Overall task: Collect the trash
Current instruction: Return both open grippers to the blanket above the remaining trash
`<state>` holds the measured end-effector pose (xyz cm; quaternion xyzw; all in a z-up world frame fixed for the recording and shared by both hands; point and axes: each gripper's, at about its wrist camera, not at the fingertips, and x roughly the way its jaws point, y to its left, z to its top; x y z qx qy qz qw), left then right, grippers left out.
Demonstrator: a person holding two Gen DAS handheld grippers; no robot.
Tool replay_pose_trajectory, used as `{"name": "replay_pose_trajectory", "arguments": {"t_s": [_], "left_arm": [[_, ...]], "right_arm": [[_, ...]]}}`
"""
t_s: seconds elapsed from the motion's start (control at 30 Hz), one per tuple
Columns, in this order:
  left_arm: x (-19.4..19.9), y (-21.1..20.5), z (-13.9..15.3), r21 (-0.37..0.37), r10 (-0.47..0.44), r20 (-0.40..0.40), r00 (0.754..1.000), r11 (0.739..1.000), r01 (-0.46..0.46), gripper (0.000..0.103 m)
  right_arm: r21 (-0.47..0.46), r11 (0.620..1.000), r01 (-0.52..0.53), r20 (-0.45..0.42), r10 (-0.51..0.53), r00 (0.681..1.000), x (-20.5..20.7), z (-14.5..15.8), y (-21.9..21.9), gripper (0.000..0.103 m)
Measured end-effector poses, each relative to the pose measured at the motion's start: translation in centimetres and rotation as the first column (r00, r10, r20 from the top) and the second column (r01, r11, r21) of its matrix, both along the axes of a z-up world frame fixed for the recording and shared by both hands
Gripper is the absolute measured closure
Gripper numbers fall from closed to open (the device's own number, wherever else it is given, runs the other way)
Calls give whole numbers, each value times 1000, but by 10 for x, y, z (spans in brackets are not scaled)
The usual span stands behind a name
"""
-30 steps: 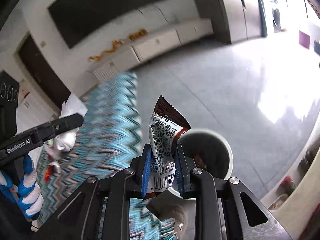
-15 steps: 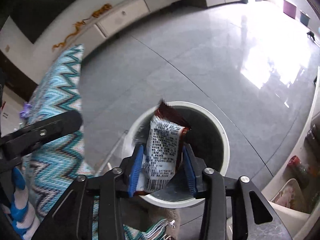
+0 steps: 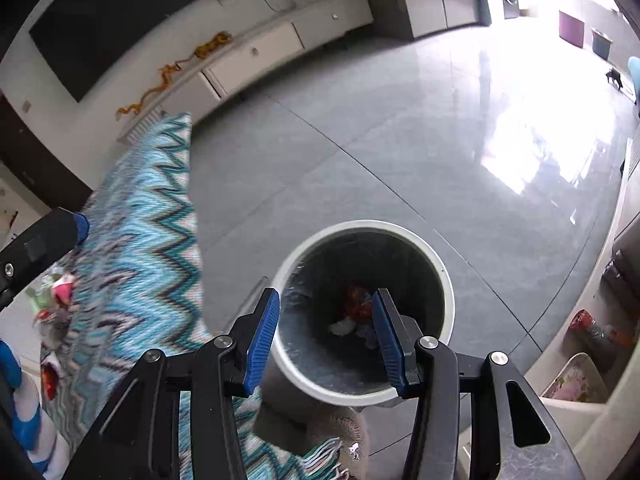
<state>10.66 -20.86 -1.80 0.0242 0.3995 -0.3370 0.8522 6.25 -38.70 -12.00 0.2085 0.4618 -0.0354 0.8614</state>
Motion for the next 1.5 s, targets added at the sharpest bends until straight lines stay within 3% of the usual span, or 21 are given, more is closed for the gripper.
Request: {"name": "replay_pose_trajectory", "arguments": {"t_s": [0.33,0.47,0.67,1.07,1.37,1.5], "left_arm": [[-59,57,59,-3,61,158,986,998,-62,55],[-83,103,80,3,154,254,955,987,-159,55],[-102,168,92,2,274,328,904,957,-291,55],[-126,260,95,-16,425,401,812,889,-457,55],[-125,282,93,14,478,438,761,843,-537,54],[-122,282,91,18,491,445,749,831,-555,47]], "right_arm": [[-51,997,-50,152,58,987,-43,85,44,55],[-83,994,-64,204,80,976,-60,117,63,55],[-121,986,-111,235,137,962,-70,146,95,55],[-177,948,-264,261,304,916,-69,173,168,55],[-183,921,-344,267,383,884,-62,173,195,54],[-180,921,-344,279,384,880,-61,170,198,46]]}}
